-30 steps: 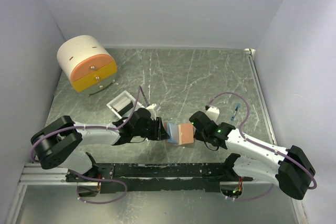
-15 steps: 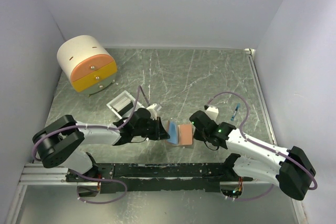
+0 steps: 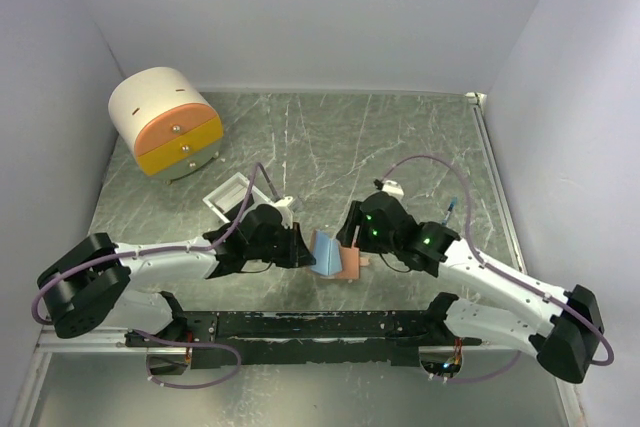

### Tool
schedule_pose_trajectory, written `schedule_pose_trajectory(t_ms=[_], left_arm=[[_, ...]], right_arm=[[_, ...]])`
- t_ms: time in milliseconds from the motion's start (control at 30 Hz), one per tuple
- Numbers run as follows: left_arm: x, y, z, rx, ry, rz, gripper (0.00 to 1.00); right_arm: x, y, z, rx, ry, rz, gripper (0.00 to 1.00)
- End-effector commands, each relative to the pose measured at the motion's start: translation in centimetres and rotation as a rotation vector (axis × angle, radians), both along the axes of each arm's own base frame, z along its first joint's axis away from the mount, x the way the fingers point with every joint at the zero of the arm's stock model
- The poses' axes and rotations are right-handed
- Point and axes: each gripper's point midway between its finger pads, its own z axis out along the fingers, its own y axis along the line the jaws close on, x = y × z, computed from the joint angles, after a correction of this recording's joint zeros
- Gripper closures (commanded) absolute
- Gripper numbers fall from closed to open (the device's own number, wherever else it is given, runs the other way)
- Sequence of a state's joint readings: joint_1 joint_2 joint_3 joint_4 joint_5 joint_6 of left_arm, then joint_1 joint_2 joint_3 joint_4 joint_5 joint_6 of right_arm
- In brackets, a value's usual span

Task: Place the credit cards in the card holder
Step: Open the card holder at the center of the board.

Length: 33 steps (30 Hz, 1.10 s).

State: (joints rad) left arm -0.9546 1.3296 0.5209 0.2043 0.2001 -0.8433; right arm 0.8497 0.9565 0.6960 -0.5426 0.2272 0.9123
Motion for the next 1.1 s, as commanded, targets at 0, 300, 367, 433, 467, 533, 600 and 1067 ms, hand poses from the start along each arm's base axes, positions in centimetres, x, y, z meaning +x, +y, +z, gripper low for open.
schedule_pose_trajectory(t_ms=[0,300,367,433,467,533,600,1067], left_arm=[[0.2,0.0,0.8,0.009,-0.030,0.007,0.83],[-0.3,0.2,0.3,0.005,-0.010,0.006,0.74],[-0.2,0.3,0.8,-0.005,-0.020,0.010,0.72],[-0.2,0.3,0.9,-0.009,-0.027,0.009,0.70],[-0.2,0.2,0.9,-0.010,-0.029,0.008,0.70],[-0.1,0.2,0.8,-0.006,-0.029,0.008,0.75],[-0.1,0.1,0.6,0.001,-0.025,0.003,0.77],[0.2,0.6,0.5,0.017,-0.033,0.032,0.87]], right_arm=[[-0.3,3.0,0.3,0.062,-0.001,0.099,0.34],[-0.4,1.9,-5.1,-0.098,0.086,0.077,0.47],[-0.6,1.3,-6.0,-0.122,0.089,0.067,0.57],[-0.9,0.9,-6.9,-0.136,0.099,0.071,0.65],[-1.0,0.8,-7.3,-0.145,0.106,0.072,0.68],[-1.2,0.4,-7.7,-0.164,0.119,0.066,0.72],[-1.2,0.1,-7.4,-0.173,0.121,0.051,0.72],[-2.0,4.7,-5.2,0.098,0.105,0.155,0.76]])
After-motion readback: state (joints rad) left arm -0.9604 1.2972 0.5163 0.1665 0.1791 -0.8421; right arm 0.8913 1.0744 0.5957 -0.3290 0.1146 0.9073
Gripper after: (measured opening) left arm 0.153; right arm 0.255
